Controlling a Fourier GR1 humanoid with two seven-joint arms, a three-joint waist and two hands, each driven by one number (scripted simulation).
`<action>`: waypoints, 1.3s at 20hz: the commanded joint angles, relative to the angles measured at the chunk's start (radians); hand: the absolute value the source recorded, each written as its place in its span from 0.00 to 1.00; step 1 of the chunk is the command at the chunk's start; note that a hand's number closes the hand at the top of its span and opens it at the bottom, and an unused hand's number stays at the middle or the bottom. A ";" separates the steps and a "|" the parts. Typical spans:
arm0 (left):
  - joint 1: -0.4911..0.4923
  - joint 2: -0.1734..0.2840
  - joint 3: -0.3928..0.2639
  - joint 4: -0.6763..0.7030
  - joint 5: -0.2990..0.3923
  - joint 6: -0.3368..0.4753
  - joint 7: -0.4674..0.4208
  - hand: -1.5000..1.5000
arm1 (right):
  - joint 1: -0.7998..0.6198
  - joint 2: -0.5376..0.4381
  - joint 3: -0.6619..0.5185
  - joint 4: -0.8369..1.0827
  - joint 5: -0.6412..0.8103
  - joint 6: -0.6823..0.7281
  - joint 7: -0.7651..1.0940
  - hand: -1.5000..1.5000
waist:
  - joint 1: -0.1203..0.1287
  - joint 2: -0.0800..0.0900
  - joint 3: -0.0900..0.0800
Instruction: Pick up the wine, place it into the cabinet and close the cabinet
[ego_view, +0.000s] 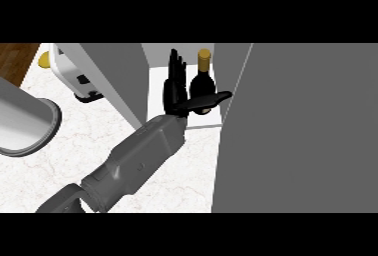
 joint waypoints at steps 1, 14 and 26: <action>0.030 0.000 -0.033 -0.026 0.014 -0.021 -0.020 0.00 | 0.019 -0.013 -0.019 -0.053 -0.035 -0.004 0.043 0.00 | 0.011 -0.005 0.000; 0.160 0.000 -0.074 -0.122 -0.081 -0.040 -0.072 0.00 | 0.071 -0.007 -0.021 -0.082 0.001 -0.028 0.035 0.00 | 0.068 -0.018 0.001; 0.327 0.022 -0.051 -0.423 -0.296 0.101 -0.072 0.00 | 0.036 -0.031 -0.055 -0.093 -0.003 -0.036 0.073 0.00 | 0.088 -0.023 0.001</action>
